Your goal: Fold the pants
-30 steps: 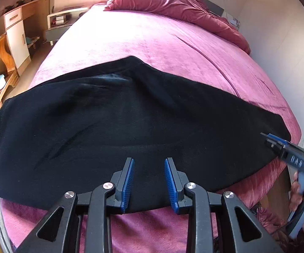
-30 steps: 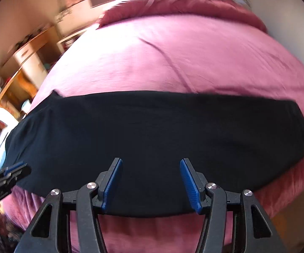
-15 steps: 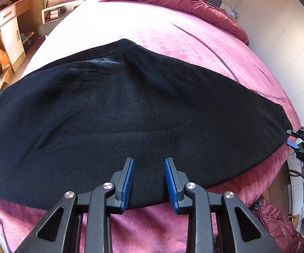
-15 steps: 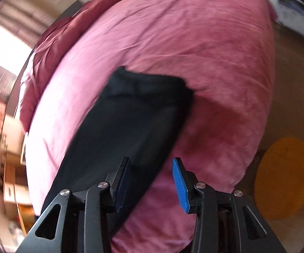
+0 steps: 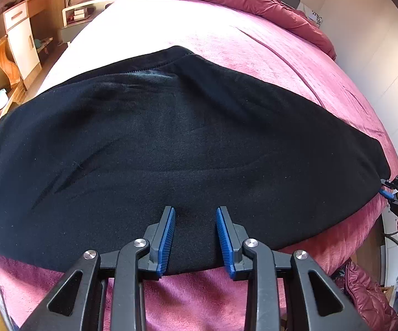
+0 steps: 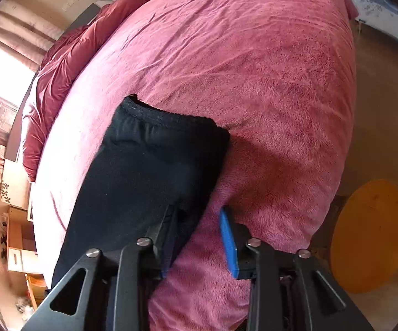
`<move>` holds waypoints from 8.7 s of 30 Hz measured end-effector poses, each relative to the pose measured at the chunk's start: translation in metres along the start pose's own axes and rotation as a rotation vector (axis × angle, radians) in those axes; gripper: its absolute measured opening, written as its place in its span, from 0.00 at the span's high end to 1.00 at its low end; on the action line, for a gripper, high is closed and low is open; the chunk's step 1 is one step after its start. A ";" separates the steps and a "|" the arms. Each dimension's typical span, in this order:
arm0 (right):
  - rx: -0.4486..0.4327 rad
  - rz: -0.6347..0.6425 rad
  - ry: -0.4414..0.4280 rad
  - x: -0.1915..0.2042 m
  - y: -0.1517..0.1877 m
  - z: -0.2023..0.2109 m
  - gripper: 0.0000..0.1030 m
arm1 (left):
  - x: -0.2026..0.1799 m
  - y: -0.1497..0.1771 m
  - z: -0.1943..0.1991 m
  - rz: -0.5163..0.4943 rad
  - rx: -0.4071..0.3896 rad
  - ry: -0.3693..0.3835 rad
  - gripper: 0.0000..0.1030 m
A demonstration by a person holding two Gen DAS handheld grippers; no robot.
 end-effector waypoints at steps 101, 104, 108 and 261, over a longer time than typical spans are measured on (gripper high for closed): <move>0.348 1.011 -0.115 0.283 0.269 -0.087 0.79 | 0.029 -0.031 0.022 0.196 -0.009 0.298 0.63; 0.378 1.046 -0.129 0.282 0.281 -0.091 0.63 | 0.026 -0.037 0.018 0.209 0.008 0.357 0.62; 0.445 1.106 -0.191 0.269 0.288 -0.081 0.55 | 0.022 -0.048 0.013 0.239 0.034 0.436 0.56; 0.294 1.154 -0.014 0.296 0.285 -0.112 0.31 | 0.182 -0.004 0.144 0.483 -0.403 0.384 0.86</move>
Point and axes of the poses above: each gripper's, at about its wrist camera, not at the fingertips, and z roughly against the way its jaws point, x to its left, y to its underside, the point moved 5 cm from there along -z, roughly the way its jaws point, and after that the axes turned 9 degrees about x, right-handed, at the moved point
